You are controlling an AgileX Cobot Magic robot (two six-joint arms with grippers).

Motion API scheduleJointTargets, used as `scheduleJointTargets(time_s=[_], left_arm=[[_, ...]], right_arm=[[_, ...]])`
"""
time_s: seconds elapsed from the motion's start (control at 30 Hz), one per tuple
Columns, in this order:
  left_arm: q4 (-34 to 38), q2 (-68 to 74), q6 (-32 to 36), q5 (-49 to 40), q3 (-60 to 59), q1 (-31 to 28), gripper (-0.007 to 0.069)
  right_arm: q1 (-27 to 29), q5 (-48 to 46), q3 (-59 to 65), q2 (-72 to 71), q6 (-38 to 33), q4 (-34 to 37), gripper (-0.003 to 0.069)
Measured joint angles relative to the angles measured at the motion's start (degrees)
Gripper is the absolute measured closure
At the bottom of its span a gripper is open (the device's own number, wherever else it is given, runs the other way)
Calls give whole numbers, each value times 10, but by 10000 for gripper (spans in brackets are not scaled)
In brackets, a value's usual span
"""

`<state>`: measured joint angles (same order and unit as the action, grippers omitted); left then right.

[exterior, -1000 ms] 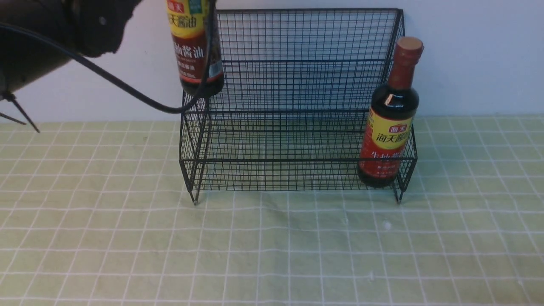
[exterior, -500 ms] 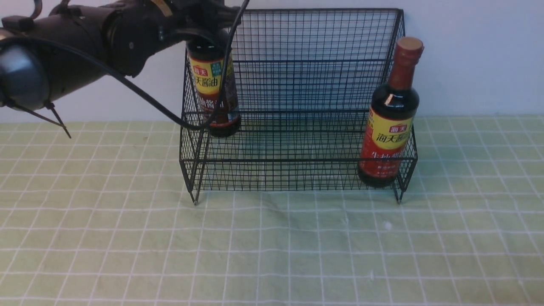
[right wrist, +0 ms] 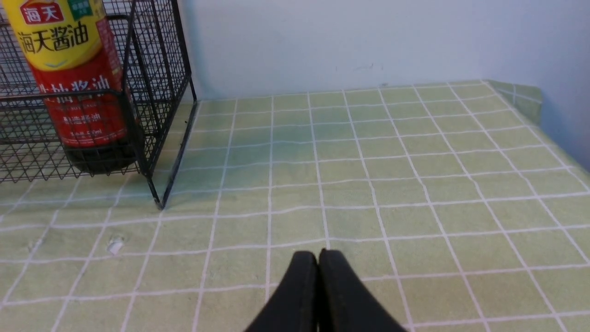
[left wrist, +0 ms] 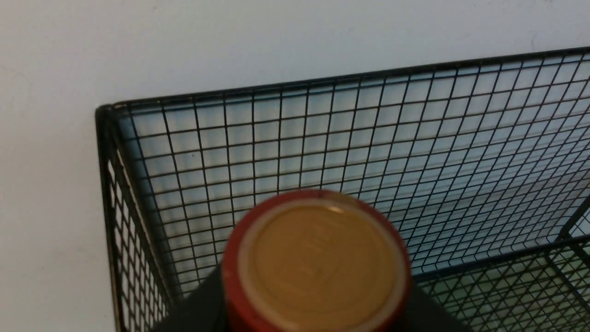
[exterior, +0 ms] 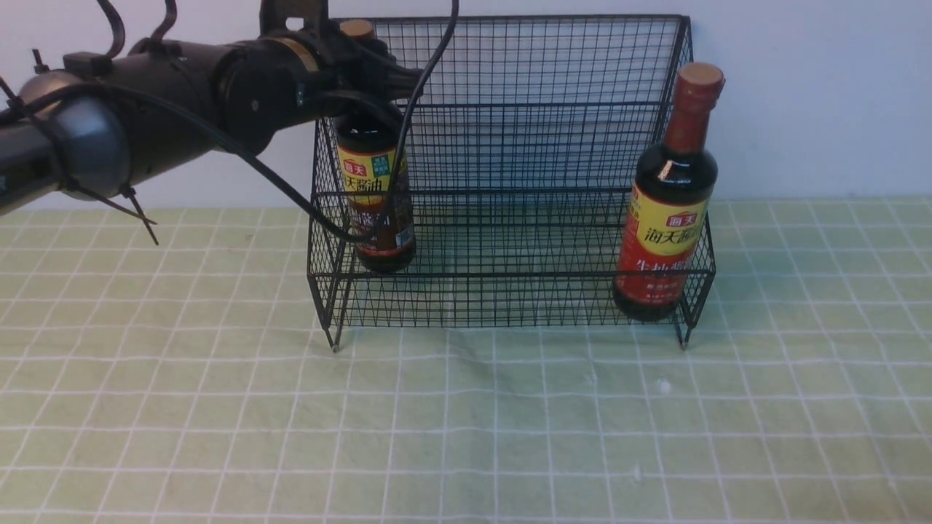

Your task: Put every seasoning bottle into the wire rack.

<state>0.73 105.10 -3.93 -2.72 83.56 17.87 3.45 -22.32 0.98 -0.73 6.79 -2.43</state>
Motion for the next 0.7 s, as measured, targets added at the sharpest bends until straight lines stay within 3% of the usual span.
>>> scheduleJointTargets(time_s=[0.23,0.43,0.6,0.7], left_arm=[[0,-27,1,-57,1,0,193],[0,-103,32,-114,1,0,179],[0,-182,49,-164,5,0,230],[0,-244,50,-219,6,0,354]], right_arm=[[0,0,0,0,0,0,673],[0,0,0,0,0,0,673],[0,0,0,0,0,0,673],[0,0,0,0,0,0,673]])
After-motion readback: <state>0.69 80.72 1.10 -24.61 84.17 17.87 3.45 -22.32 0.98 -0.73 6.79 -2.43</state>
